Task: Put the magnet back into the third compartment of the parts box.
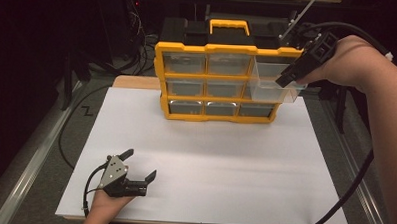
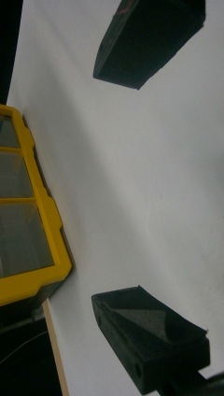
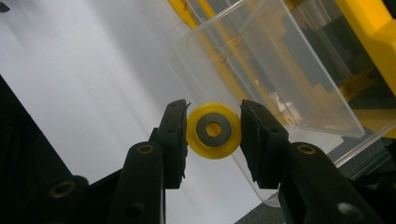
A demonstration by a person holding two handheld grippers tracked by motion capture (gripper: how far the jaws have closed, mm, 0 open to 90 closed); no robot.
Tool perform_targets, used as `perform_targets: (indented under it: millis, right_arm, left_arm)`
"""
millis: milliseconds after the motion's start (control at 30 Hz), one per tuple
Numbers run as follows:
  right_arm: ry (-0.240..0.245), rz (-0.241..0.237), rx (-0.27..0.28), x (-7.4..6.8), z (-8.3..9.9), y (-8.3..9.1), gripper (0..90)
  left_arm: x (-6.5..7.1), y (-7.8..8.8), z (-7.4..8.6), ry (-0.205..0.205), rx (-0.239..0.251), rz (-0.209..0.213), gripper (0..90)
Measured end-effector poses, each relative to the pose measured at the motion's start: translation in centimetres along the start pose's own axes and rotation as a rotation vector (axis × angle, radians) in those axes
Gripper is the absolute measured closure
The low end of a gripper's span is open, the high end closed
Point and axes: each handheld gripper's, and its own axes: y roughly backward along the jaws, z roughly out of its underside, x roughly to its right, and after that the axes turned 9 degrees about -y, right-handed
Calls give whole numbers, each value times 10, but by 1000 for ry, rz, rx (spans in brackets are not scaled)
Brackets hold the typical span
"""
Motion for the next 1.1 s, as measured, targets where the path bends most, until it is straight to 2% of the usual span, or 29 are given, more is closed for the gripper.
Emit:
perform_targets:
  millis: [233, 600, 1100]
  right_arm:
    - [1, 7, 3, 2, -9, -2, 649]
    - [-28, 23, 6, 10, -19, -3, 649]
    - [-63, 48, 2, 21, -27, -15, 648]
  left_arm:
    - [0, 0, 0, -2, -2, 1, 1]
    - [0, 1, 0, -1, -1, 1, 1]
    - [0, 1, 1, 2, 2, 0, 1]
